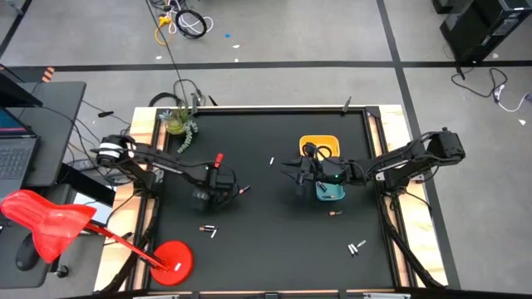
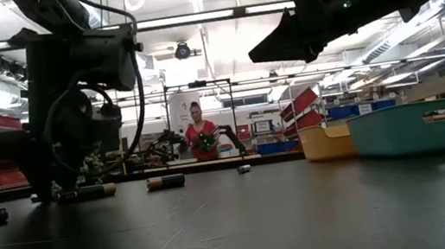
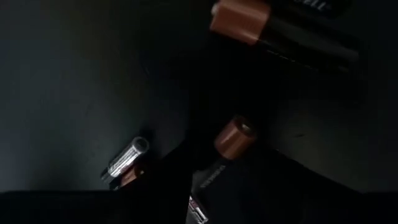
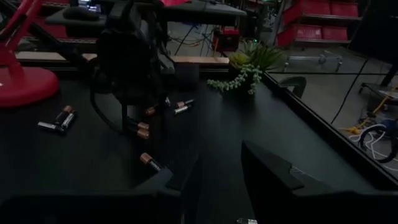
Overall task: Sort batteries
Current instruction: Put the gold black battery into the blue bin
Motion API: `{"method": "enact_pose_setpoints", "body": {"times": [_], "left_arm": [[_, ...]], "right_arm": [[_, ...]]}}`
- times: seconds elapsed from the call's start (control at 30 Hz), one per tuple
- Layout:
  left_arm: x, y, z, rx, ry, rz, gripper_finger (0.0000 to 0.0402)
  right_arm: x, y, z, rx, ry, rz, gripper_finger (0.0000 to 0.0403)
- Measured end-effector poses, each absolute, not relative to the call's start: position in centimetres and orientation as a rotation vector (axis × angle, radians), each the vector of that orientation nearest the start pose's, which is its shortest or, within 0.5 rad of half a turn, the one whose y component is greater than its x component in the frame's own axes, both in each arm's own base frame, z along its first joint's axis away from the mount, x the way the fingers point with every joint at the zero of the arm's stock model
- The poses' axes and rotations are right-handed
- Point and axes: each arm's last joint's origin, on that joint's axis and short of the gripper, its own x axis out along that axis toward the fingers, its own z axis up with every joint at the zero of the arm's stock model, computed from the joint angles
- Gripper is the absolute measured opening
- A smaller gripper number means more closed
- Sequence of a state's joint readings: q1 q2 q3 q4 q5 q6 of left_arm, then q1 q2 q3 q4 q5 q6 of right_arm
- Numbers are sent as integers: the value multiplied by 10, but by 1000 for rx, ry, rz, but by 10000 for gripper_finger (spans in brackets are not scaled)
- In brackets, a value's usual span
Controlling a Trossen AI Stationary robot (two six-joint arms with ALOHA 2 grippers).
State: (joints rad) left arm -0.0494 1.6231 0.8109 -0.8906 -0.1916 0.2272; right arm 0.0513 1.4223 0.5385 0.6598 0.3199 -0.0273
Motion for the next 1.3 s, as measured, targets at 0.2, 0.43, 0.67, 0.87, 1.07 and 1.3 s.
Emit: {"method": "enact_pose_setpoints", "body": {"times": [0.2, 0.43, 0.67, 0.87, 1.07, 1.3], "left_arm": [[236, -6, 127, 427, 1724, -161, 134], [238, -10, 125, 526, 1699, -230, 12], [239, -17, 127, 606, 1691, -250, 2], [248, -20, 154, 572, 1617, -225, 0], [256, -20, 179, 588, 1537, -179, 0], [282, -19, 215, 639, 1355, -52, 0]], "right_arm": [[276, 5, 192, -73, 227, -264, 123], [276, 5, 192, -80, 229, -263, 123], [275, 5, 191, -88, 237, -262, 123], [275, 4, 190, -93, 244, -290, 123], [275, 4, 189, -96, 259, -297, 123], [273, 2, 183, -112, 326, -303, 123]]}}
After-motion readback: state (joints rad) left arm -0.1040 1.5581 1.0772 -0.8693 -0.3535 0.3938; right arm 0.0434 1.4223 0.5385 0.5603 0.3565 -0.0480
